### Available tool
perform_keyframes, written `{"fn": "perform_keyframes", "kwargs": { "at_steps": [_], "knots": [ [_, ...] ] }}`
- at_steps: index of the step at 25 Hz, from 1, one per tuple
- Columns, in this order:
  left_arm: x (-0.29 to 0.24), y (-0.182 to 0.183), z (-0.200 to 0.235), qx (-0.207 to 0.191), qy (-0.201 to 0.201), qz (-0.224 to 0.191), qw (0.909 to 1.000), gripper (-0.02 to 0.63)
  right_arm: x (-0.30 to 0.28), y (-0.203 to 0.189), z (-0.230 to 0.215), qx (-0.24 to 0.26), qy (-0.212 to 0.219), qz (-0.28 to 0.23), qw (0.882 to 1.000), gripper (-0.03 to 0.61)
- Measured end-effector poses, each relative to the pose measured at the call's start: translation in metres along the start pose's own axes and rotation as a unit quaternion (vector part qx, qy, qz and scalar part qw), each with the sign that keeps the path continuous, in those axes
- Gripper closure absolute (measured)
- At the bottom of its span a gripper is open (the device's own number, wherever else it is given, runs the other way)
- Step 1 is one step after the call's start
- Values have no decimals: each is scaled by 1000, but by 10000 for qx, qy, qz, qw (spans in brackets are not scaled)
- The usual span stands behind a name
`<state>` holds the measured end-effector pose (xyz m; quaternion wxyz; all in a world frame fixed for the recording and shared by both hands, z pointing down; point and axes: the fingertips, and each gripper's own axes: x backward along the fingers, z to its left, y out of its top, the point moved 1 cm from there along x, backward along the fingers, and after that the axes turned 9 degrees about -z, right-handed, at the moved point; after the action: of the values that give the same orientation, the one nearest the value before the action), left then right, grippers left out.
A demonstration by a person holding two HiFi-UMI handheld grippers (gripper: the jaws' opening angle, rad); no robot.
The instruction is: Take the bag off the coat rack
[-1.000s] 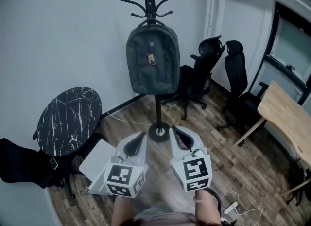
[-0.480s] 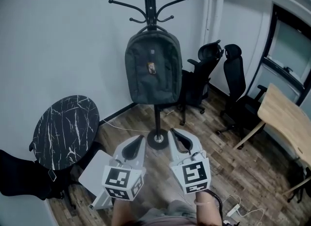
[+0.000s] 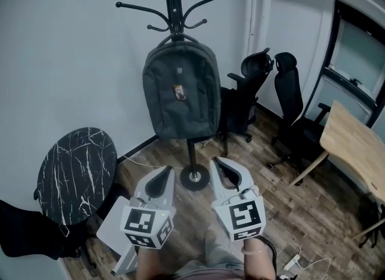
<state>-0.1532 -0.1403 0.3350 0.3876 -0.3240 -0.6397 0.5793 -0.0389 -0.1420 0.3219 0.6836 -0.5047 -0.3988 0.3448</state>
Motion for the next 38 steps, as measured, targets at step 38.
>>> {"fn": "perform_keyframes", "kwargs": {
  "at_steps": [38],
  "knots": [
    [-171, -14, 111, 39, 1105, 53, 9939, 515, -170, -56, -135, 183, 351, 100, 9992, 505]
  ]
}}
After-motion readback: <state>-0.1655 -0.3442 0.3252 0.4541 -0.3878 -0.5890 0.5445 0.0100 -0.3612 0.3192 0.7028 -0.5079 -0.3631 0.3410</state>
